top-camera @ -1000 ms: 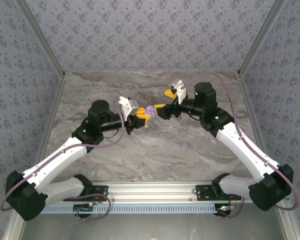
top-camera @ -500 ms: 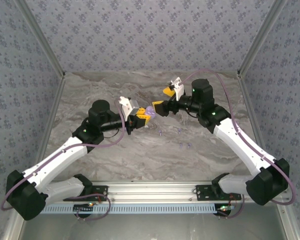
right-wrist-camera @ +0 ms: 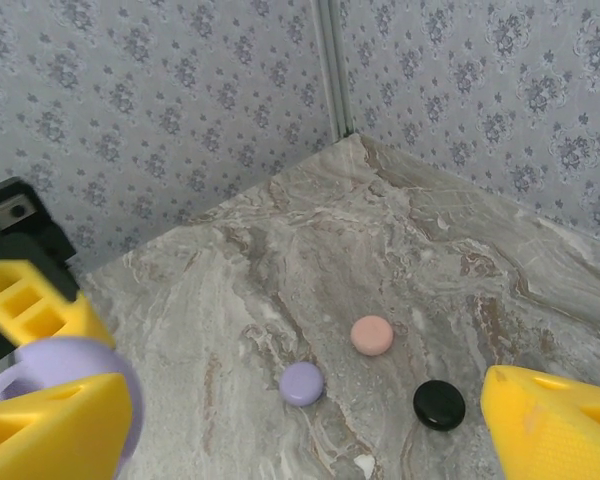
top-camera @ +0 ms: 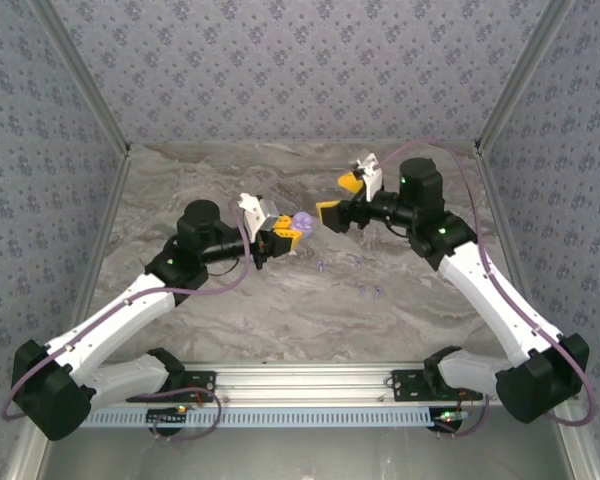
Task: Insert wireless bluetooth earbuds into charging case
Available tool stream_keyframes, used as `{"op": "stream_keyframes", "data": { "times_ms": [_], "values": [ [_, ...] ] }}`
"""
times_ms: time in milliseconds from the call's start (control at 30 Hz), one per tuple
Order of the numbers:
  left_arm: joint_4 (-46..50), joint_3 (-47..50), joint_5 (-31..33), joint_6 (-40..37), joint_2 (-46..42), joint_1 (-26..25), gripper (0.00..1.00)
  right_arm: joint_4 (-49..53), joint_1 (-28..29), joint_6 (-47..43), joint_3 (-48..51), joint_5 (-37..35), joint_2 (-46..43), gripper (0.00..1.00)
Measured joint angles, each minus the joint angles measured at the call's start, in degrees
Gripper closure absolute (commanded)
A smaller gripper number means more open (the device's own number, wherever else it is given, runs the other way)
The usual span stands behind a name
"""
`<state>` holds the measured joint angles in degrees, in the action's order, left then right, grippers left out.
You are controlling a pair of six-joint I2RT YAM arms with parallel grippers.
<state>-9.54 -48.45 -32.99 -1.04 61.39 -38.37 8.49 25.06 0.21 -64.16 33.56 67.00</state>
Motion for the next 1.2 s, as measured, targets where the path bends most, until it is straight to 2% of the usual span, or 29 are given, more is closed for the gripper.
{"op": "stream_keyframes", "data": {
  "times_ms": [267, 467, 667, 900, 1200],
  "values": [
    [-1.6, 1.6, 0.0, 0.0, -0.7, 0.0, 0.96, -2.0, -1.3, -0.5, 7.2, 7.6, -5.6, 0.1],
    [-2.9, 1.8, 0.0, 0.0, -0.7, 0.0, 0.96, -3.0, -0.2, -2.2, 8.6, 10.9, -5.7, 0.11],
    [-3.9, 1.8, -0.2, 0.0, -0.7, 0.0, 0.97, -5.0, 2.6, -4.6, 8.8, 13.7, -3.8, 0.18],
    [-4.0, 1.8, -0.2, 0.0, -1.5, 0.0, 0.97, -5.9, 3.2, -6.1, 9.0, 14.3, -2.0, 0.24],
    [-4.2, 2.3, -0.2, 0.0, -2.3, 0.0, 0.97, -3.8, 2.8, -6.7, 9.0, 13.7, -2.0, 0.26]
  ]
}}
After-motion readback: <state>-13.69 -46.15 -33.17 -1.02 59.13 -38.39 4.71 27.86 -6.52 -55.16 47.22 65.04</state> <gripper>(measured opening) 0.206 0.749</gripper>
